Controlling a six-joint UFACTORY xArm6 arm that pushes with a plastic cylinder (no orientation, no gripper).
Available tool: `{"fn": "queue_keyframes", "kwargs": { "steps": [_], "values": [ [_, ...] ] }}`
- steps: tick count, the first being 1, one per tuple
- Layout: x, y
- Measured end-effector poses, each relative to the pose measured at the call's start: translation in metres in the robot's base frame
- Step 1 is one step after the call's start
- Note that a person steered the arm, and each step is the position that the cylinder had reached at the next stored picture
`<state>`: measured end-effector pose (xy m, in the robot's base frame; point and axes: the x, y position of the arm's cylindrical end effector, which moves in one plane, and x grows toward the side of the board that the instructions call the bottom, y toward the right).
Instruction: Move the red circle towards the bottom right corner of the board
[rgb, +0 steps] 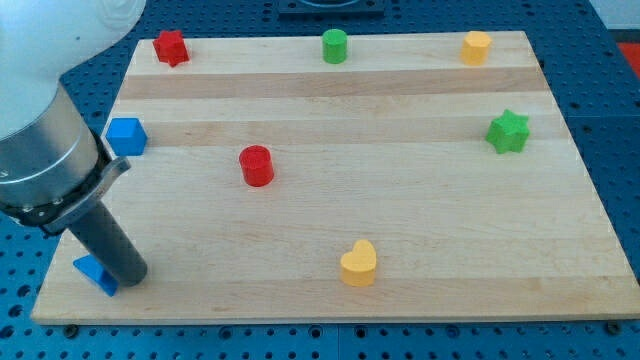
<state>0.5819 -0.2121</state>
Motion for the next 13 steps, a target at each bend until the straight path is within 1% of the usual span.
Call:
{"fn": "queue_keyframes", "kwargs": {
  "steps": [1,3,4,5,6,7,8,9,10,13],
  "values": [
    [0.0,-0.011],
    [0.0,-0.012],
    [-0.014,-0.01],
    [-0.059,0.003],
    [-0.087,0.018],
    [-0.098,0.055],
    [-0.119,0.079],
    [-0.137,0.088],
    [-0.142,0.103],
    [-0.138,0.182]
  ]
}}
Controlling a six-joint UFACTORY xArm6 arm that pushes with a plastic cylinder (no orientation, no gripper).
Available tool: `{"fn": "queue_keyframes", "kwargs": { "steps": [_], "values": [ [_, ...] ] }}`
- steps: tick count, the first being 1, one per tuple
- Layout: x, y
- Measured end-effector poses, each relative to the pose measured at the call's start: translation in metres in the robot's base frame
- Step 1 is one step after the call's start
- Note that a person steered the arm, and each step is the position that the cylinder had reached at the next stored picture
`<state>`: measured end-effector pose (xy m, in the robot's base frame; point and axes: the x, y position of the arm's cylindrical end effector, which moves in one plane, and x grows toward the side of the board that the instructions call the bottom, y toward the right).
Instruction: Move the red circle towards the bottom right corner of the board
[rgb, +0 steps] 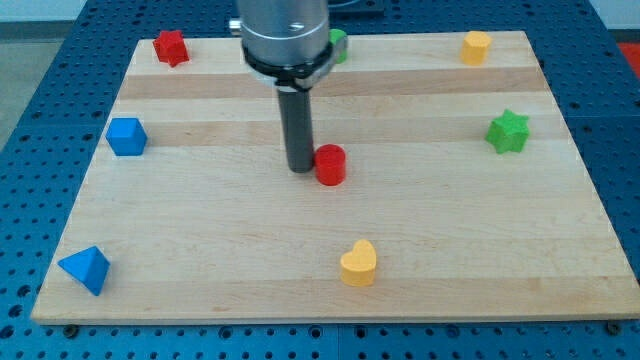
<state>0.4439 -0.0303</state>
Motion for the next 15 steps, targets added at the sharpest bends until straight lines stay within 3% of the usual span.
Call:
{"fn": "queue_keyframes", "kwargs": {
  "steps": [3,10,15],
  "values": [
    [0.012,0.072],
    [0.007,0.165],
    [0.067,0.173]
  ]
}}
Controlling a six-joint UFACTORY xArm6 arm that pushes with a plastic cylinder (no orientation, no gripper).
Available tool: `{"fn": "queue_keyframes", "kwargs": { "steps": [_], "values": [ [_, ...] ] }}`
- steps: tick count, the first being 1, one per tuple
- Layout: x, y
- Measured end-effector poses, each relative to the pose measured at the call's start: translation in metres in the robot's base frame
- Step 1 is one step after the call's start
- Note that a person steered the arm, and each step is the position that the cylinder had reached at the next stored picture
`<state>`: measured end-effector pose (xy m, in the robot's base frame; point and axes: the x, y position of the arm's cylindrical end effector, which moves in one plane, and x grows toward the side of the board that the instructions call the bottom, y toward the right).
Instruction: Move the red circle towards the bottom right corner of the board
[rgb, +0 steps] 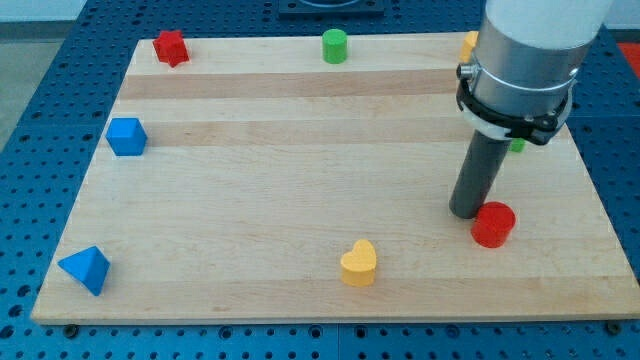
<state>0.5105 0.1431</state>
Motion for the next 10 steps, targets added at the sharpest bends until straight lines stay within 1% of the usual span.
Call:
{"fn": "queue_keyframes", "kwargs": {
  "steps": [3,5,7,8,9,10],
  "values": [
    [0.027,0.004],
    [0.042,0.03],
    [0.044,0.039],
    [0.053,0.051],
    [0.055,0.053],
    [0.048,0.043]
  ]
}}
